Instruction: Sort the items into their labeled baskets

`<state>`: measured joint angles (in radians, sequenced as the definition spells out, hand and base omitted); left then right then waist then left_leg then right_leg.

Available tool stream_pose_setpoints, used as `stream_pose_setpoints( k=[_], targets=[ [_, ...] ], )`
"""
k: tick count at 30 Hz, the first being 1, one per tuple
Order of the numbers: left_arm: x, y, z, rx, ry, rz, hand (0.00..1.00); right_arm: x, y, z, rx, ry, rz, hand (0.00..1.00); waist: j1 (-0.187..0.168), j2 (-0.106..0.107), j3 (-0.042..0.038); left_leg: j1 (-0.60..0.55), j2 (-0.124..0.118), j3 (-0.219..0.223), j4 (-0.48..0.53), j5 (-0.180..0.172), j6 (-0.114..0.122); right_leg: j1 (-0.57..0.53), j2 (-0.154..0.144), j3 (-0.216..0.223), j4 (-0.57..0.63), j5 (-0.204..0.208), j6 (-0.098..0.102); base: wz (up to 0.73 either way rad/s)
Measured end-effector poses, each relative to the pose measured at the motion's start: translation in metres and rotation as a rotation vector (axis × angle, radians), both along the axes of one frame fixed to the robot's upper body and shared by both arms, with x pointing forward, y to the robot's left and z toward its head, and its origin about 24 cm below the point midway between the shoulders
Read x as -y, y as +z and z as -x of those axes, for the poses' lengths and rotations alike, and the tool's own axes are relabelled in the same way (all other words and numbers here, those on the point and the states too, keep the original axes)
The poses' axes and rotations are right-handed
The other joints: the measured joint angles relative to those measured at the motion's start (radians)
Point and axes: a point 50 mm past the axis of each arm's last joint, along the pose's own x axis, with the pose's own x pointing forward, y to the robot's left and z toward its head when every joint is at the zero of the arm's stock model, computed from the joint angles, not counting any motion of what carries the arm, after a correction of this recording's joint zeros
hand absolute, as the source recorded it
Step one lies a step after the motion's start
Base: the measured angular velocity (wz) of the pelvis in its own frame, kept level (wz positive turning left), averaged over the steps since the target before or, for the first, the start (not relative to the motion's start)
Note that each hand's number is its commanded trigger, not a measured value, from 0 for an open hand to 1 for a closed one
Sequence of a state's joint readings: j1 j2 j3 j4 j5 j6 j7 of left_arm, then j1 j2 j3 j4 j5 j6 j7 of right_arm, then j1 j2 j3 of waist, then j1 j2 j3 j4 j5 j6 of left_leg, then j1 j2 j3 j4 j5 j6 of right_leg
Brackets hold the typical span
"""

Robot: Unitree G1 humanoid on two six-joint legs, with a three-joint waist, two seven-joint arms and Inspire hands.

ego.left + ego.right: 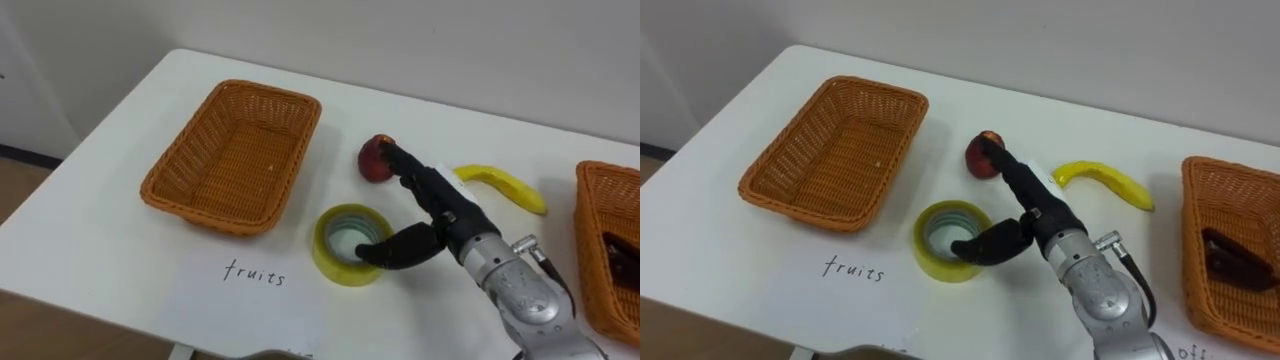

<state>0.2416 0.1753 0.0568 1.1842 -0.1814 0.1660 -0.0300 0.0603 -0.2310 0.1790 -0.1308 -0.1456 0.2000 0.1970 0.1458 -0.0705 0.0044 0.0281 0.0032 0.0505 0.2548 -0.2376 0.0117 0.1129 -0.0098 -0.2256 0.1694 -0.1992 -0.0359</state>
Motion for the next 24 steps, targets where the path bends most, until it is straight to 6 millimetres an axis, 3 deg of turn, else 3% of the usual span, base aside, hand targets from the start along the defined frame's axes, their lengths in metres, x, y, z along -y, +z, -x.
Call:
stream_pose_setpoints(
  k=[11,24],
  targets=[
    [0.000,0.000,0.000,0.003,-0.004,0.003,0.00,0.002,-0.007,-0.004,-0.030,0.006,0.033,0.00,0.002,-0.019,0.0050,0.001,-0.001,-0.005,0.007,0.000,0.000,0.004,-0.002,-0.013,0.000,-0.001,0.002,0.01],
    [0.000,0.001,-0.002,0.011,-0.003,-0.005,0.00,0.005,-0.017,-0.010,-0.078,0.018,0.088,0.00,0.002,-0.021,0.0035,0.000,-0.001,-0.006,0.002,-0.001,0.002,0.006,-0.003,-0.019,-0.002,-0.002,0.003,0.00]
  ],
)
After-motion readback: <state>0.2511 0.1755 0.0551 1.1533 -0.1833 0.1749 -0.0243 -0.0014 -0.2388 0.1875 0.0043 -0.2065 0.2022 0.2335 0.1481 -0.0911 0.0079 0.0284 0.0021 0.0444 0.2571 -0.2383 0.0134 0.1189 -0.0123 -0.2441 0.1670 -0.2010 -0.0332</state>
